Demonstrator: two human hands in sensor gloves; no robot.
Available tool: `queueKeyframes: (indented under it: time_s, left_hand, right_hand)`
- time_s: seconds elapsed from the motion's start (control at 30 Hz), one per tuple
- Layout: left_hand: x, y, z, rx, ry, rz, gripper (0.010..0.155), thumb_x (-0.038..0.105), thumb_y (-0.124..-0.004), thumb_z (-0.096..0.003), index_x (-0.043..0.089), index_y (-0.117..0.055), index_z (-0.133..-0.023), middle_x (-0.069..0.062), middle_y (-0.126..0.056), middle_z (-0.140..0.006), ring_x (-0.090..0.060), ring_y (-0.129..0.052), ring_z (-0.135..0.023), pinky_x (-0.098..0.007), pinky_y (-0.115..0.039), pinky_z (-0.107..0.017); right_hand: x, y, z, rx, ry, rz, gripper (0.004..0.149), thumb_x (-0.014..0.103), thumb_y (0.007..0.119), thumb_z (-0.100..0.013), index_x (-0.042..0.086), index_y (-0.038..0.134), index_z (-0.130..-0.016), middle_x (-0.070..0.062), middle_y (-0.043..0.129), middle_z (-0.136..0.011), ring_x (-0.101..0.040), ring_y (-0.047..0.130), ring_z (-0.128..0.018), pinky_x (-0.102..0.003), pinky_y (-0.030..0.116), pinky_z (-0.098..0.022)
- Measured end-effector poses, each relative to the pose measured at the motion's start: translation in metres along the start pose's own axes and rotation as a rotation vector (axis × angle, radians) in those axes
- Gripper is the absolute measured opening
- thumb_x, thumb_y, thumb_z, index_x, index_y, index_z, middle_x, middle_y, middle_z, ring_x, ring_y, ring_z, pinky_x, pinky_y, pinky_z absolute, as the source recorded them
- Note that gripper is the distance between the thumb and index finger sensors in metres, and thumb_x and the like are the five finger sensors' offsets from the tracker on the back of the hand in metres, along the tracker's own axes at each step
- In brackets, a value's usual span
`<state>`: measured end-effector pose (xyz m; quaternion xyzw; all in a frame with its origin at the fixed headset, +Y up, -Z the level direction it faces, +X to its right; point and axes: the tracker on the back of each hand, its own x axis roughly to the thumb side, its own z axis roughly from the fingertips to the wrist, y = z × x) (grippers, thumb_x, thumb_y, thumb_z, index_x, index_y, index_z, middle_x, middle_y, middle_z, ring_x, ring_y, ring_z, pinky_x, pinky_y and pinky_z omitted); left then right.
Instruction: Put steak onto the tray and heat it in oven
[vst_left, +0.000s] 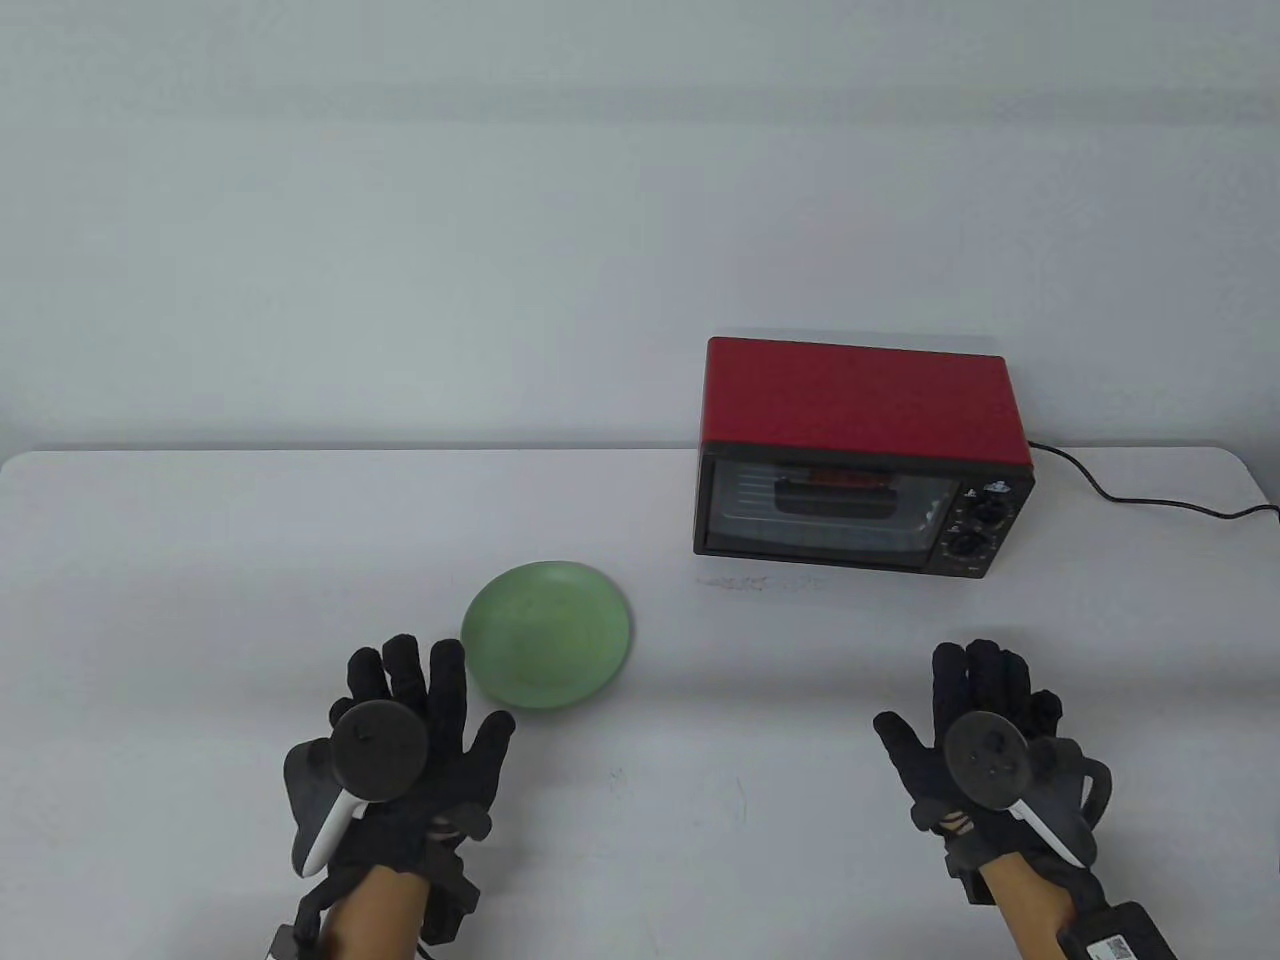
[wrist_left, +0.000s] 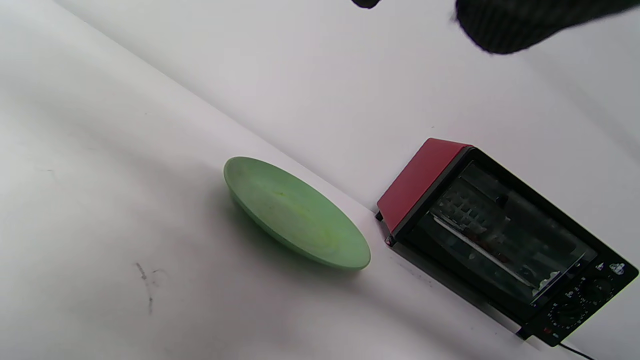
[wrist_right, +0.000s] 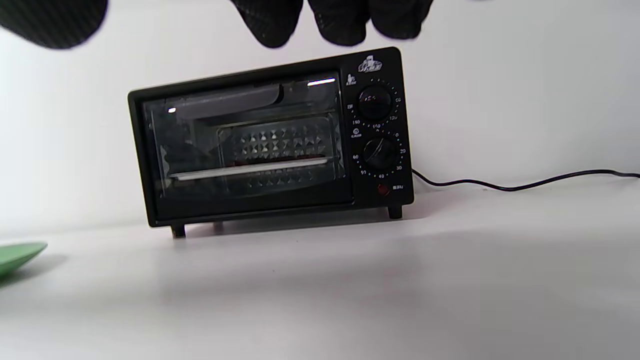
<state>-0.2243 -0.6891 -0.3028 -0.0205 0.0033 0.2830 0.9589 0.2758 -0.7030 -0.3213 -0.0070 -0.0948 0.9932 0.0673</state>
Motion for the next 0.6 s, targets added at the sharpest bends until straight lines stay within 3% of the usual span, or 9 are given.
queueKeyframes:
  time_s: [0.2,0.6]
  left_hand:
    - [-0.0016,-0.0044,-0.0031,-0.035,0.025,-0.043,0.085,0.076,-0.057,-0.0427,0.045,-0.015,-0.11,0.004,0.004,-0.115,-0.034,0.014,-0.107,-0.059,0.0,-0.071]
    - [-0.0032,-0.0082,-0.0051,-0.063,0.062,-0.078,0.085,0.077,-0.056,-0.0423,0.046,-0.015,-0.11,0.006,0.006,-0.114,-0.033,0.014,-0.107,-0.059,0.001,-0.07]
  right_hand:
    - [0.0047,0.0024,-0.0015,0.084,-0.012,0.015,0.1,0.082,0.053,-0.044,0.02,0.009,-0.109,-0.025,0.011,-0.112,-0.051,0.014,-0.1,-0.075,0.023,-0.059]
    - [0.005,0.0039,-0.0018,0.102,-0.009,0.045,0.099,0.081,0.054,-0.044,0.02,0.011,-0.11,-0.025,0.01,-0.111,-0.052,0.013,-0.099,-0.075,0.021,-0.058]
